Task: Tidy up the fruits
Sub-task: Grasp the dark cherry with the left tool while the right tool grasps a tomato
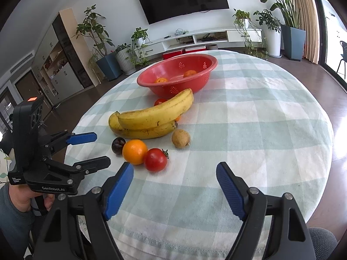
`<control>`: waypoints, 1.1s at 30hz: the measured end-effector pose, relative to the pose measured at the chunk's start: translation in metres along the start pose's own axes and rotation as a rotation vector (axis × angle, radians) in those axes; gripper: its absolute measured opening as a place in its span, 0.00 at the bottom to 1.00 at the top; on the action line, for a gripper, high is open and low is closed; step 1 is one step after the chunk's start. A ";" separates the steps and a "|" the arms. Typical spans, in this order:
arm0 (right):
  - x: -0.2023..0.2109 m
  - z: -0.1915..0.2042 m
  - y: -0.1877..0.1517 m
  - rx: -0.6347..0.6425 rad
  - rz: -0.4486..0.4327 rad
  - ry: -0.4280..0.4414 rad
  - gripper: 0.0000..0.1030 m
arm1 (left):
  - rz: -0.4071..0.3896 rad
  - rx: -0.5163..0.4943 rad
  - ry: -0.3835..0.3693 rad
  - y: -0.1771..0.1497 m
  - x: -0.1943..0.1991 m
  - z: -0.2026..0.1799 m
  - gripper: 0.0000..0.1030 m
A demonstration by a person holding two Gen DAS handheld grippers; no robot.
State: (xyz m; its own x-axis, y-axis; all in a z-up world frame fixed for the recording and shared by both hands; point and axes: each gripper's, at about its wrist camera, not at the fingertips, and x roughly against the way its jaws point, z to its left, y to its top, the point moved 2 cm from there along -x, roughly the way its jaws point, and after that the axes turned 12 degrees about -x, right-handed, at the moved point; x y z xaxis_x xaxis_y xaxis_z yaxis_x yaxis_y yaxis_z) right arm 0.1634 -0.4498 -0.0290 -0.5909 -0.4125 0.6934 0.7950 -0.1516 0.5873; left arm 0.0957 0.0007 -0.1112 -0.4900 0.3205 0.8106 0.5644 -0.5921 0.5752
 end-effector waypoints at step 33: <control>-0.013 0.009 -0.012 0.030 0.048 -0.007 0.68 | 0.023 0.013 -0.071 0.007 -0.025 0.011 0.26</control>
State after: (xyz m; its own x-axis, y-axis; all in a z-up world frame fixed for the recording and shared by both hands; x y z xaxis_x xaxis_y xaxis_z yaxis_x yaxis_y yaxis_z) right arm 0.1600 -0.4344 -0.0414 -0.5533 -0.4121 0.7239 0.8180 -0.1047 0.5656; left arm 0.1192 -0.0036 -0.1264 -0.4287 0.3583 0.8294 0.5838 -0.5907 0.5570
